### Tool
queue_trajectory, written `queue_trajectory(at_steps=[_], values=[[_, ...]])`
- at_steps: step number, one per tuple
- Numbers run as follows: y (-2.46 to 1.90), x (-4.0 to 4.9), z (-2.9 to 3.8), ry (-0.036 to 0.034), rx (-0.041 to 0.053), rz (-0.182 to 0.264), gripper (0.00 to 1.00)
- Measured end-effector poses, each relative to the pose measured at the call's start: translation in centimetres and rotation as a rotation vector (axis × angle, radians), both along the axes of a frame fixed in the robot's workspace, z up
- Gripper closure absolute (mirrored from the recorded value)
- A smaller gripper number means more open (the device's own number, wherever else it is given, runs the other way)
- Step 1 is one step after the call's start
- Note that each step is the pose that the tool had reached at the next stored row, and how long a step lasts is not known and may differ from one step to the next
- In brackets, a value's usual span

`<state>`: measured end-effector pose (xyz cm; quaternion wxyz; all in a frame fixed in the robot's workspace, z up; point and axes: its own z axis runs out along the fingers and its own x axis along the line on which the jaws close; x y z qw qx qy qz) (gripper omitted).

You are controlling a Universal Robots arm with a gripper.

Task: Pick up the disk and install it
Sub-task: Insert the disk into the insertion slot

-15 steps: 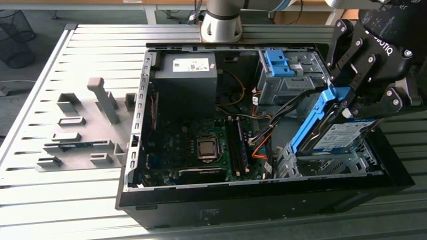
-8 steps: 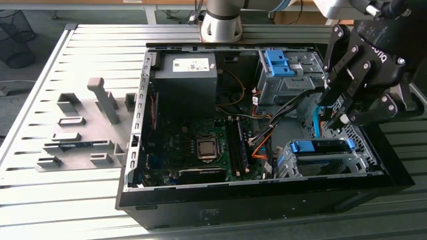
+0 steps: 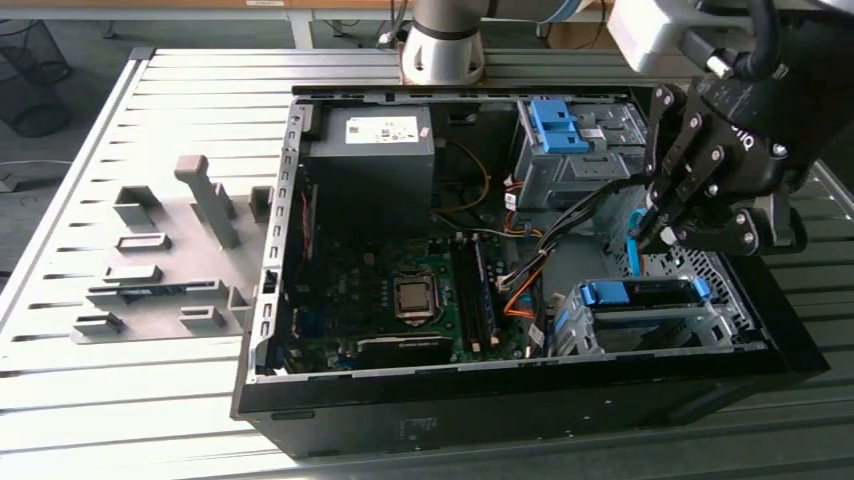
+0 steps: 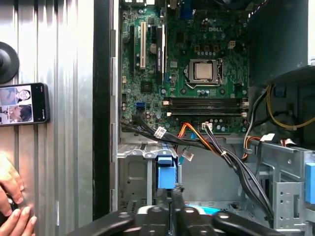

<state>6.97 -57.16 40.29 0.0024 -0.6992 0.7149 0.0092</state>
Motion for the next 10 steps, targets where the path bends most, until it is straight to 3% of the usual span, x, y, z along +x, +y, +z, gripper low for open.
queue_trajectory(at_steps=[1,5,8,10], values=[[0.0,0.0,-0.19,0.0,0.0,0.0,0.87],[-0.01,0.06,-0.91,0.0,0.0,0.0,0.89],[0.15,0.92,-1.45,0.0,-0.0002,0.0,0.89],[0.2,0.98,-1.83,0.0,0.0002,0.001,0.89]])
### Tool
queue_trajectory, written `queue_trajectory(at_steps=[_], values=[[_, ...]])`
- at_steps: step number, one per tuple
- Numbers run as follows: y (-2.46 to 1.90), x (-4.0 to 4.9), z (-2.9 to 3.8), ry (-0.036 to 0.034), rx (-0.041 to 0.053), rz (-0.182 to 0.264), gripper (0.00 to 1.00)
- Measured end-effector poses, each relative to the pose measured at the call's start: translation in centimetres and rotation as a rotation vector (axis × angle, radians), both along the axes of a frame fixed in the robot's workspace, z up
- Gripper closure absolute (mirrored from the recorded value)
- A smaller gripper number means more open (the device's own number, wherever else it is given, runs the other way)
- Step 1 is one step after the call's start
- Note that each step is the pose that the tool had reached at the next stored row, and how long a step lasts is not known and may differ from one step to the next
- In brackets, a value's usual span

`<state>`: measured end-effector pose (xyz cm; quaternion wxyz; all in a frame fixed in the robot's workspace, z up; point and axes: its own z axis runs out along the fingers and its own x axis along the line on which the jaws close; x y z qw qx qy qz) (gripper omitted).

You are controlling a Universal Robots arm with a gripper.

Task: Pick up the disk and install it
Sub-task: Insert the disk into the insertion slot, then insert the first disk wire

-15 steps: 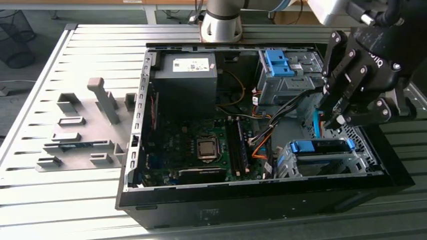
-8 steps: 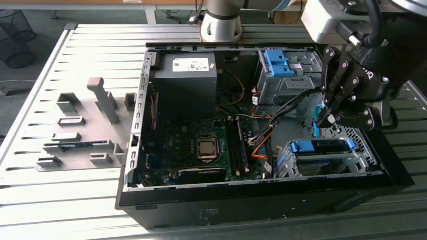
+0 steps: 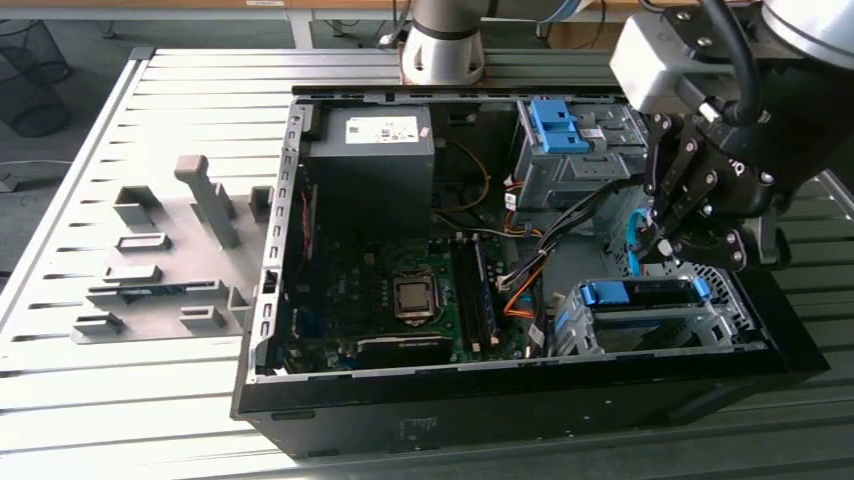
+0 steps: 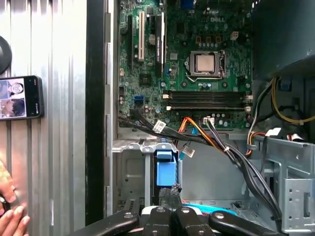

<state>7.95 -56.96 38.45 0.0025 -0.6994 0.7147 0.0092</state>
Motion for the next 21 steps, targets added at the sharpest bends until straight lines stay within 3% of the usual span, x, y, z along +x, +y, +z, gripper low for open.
queue_trajectory(at_steps=[7,11,21], values=[[0.0,-0.51,-1.26,0.0,-0.0001,0.0,0.89],[0.04,-0.57,-1.9,0.0,0.0049,0.0,0.89],[0.03,-0.58,-1.96,0.0,0.0054,0.0,0.89]])
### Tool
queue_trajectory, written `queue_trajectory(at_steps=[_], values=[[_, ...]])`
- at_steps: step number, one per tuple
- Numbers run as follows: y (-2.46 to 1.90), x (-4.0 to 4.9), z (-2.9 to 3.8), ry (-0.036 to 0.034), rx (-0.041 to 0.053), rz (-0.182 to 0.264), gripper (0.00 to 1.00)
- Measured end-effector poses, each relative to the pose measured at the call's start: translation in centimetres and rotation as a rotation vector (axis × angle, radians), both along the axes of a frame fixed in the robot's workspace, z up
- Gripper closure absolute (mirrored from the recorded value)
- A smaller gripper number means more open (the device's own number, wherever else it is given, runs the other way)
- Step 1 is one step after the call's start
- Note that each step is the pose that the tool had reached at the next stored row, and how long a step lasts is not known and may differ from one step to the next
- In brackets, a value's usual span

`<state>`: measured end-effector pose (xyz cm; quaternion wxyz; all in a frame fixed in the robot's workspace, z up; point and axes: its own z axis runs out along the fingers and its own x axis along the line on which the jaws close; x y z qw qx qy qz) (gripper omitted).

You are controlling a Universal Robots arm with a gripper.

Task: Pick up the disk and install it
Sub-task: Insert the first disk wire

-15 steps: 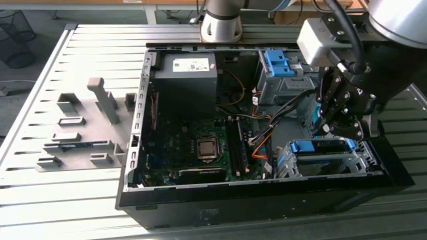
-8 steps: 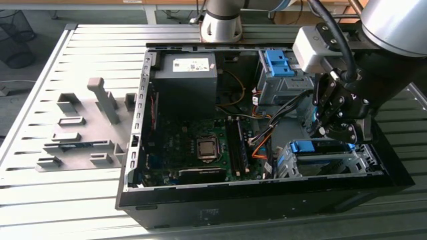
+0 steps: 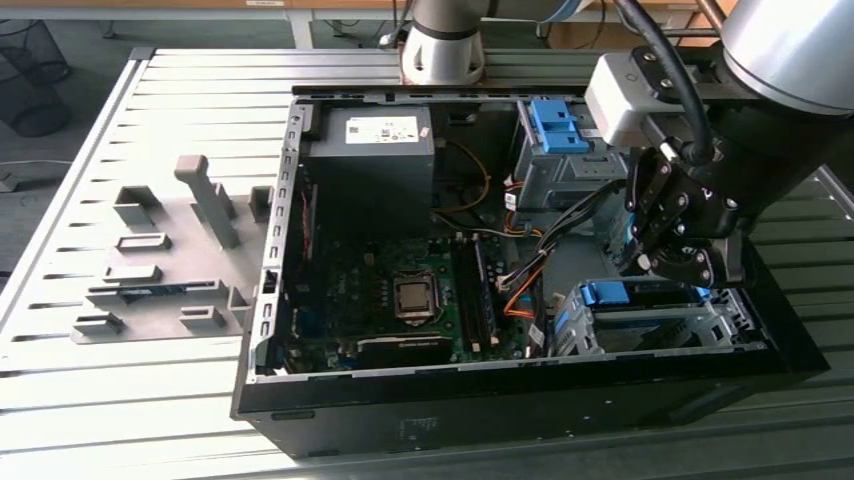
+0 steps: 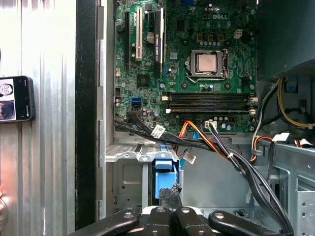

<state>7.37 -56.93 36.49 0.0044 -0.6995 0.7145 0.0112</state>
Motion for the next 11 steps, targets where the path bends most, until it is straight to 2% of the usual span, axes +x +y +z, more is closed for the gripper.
queue_trajectory(at_steps=[6,11], values=[[0.0,0.18,-0.02,0.0,0.0002,0.0,0.89],[0.0,2.13,-0.05,0.0027,0.0,0.0,0.89]])
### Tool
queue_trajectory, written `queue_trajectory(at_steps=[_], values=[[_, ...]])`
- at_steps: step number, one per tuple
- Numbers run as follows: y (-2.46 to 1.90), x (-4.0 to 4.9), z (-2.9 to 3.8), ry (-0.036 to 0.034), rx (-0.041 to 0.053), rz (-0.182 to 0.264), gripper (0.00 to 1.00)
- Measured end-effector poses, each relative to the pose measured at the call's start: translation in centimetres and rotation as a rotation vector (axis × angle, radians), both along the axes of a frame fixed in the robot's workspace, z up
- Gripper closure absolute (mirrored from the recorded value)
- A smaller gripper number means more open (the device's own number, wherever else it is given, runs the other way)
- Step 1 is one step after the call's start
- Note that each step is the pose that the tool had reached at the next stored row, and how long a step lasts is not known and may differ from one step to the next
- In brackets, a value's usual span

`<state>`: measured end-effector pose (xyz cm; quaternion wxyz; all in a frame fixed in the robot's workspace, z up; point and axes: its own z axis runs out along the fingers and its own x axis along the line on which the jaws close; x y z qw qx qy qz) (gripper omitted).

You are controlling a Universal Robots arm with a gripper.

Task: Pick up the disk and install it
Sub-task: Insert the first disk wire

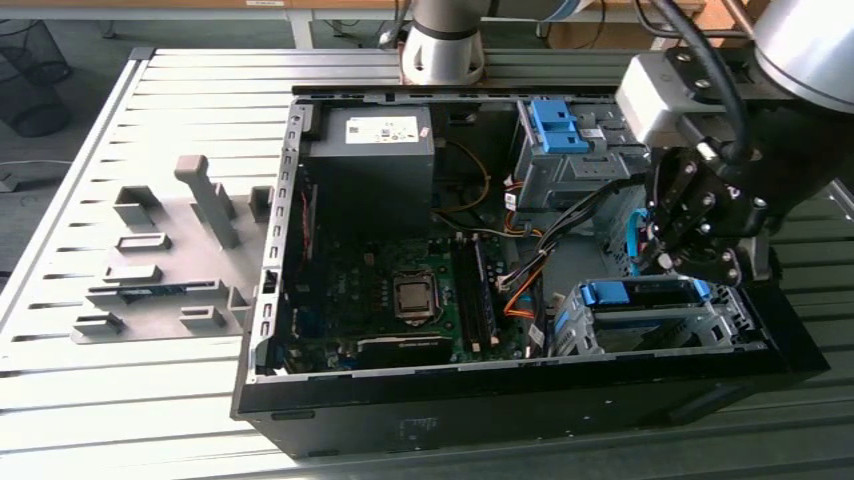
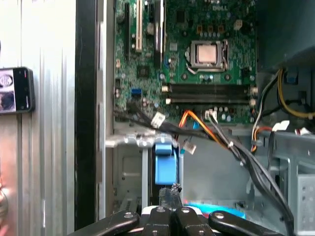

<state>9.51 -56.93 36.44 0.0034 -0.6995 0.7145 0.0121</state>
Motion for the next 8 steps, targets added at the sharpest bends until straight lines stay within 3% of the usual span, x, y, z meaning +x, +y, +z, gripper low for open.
queue_trajectory(at_steps=[5,8], values=[[0.14,2.08,-0.07,0.0015,-0.0001,0.0,0.89],[0.8,2.8,-0.07,0.0017,0.0,0.0,0.89]])
